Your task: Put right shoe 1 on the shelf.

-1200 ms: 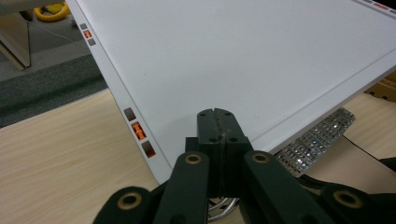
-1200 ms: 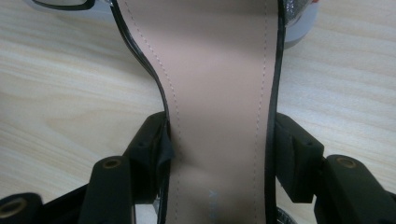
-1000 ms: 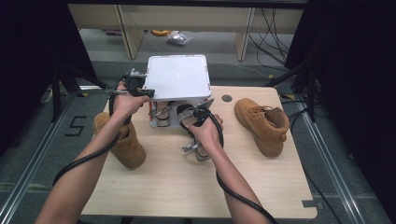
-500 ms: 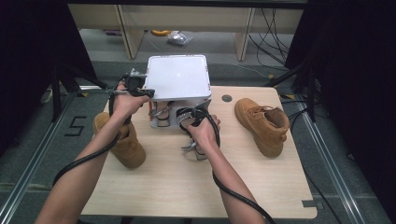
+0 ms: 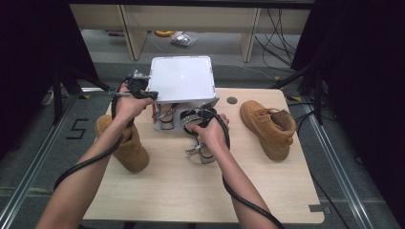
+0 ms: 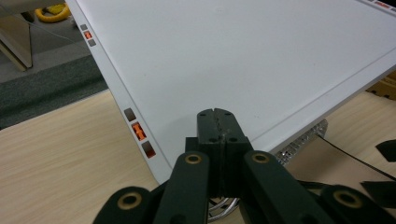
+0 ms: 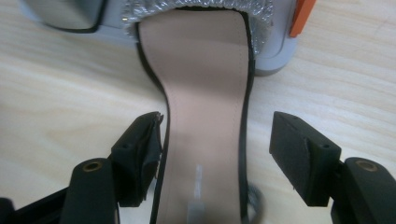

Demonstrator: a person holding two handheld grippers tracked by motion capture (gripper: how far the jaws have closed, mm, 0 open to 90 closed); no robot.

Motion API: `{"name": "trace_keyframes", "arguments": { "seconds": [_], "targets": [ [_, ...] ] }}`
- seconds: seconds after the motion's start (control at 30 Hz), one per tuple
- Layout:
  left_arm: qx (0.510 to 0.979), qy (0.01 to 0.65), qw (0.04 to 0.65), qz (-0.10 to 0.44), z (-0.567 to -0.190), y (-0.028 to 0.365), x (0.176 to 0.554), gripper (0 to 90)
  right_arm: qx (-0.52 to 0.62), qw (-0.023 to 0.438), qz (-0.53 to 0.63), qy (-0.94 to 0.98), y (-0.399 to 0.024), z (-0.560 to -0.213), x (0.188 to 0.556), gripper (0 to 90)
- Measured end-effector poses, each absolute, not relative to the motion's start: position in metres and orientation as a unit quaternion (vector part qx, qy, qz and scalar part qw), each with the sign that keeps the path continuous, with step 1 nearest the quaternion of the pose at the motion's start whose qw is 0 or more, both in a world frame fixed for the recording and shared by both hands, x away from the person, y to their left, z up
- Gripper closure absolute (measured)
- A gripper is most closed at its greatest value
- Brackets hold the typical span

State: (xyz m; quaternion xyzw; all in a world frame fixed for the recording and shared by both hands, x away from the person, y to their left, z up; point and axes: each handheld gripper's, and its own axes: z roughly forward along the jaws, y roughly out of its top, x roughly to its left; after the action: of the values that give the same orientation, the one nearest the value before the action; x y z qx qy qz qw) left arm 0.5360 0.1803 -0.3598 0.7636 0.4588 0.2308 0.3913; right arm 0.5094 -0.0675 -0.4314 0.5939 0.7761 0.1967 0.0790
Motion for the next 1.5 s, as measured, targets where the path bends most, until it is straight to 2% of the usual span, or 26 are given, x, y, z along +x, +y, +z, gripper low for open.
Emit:
{"name": "trace_keyframes", "arguments": {
  "seconds": [0.13, 0.2, 0.27, 0.4, 0.47, 0.53, 0.63, 0.8, 0.93, 1.4, 1.5],
  "targets": [
    [0.764, 0.458, 0.391, 0.23, -0.36, 0.18, 0.536, 89.8, 0.591, 0.067, 0.209, 0.776, -0.083, -0.415, 0.496, 48.9],
    [0.764, 0.458, 0.39, 0.231, -0.36, 0.18, 0.536, 89.8, 0.587, 0.058, 0.212, 0.779, -0.094, -0.407, 0.486, 62.6],
    [0.764, 0.459, 0.39, 0.231, -0.36, 0.18, 0.536, 89.8, 0.575, 0.071, 0.207, 0.788, -0.104, -0.406, 0.481, 72.2],
    [0.773, 0.453, 0.379, 0.232, -0.359, 0.181, 0.536, 89.8, 0.557, 0.073, 0.179, 0.808, -0.122, -0.404, 0.466, 83.7],
    [0.772, 0.453, 0.381, 0.231, -0.359, 0.181, 0.536, 89.8, 0.567, 0.052, 0.173, 0.804, -0.123, -0.405, 0.458, 87.8],
    [0.773, 0.453, 0.379, 0.23, -0.358, 0.181, 0.536, 89.8, 0.544, 0.055, 0.169, 0.82, -0.129, -0.413, 0.453, 89.5],
    [0.776, 0.452, 0.375, 0.232, -0.358, 0.181, 0.536, 89.8, 0.522, 0.034, 0.155, 0.838, -0.133, -0.429, 0.445, 90.0],
    [0.772, 0.453, 0.381, 0.231, -0.359, 0.181, 0.536, 89.8, 0.514, 0.004, 0.14, 0.846, -0.122, -0.453, 0.431, 90.0],
    [0.773, 0.453, 0.378, 0.233, -0.358, 0.181, 0.535, 89.8, 0.524, -0.007, 0.144, 0.839, -0.114, -0.458, 0.429, 90.0],
    [0.775, 0.451, 0.377, 0.233, -0.358, 0.18, 0.536, 89.8, 0.524, 0.016, 0.154, 0.838, -0.101, -0.467, 0.435, 90.0],
    [0.774, 0.451, 0.377, 0.235, -0.359, 0.18, 0.535, 89.8, 0.522, 0.004, 0.165, 0.837, -0.098, -0.467, 0.435, 90.0]
  ]
}}
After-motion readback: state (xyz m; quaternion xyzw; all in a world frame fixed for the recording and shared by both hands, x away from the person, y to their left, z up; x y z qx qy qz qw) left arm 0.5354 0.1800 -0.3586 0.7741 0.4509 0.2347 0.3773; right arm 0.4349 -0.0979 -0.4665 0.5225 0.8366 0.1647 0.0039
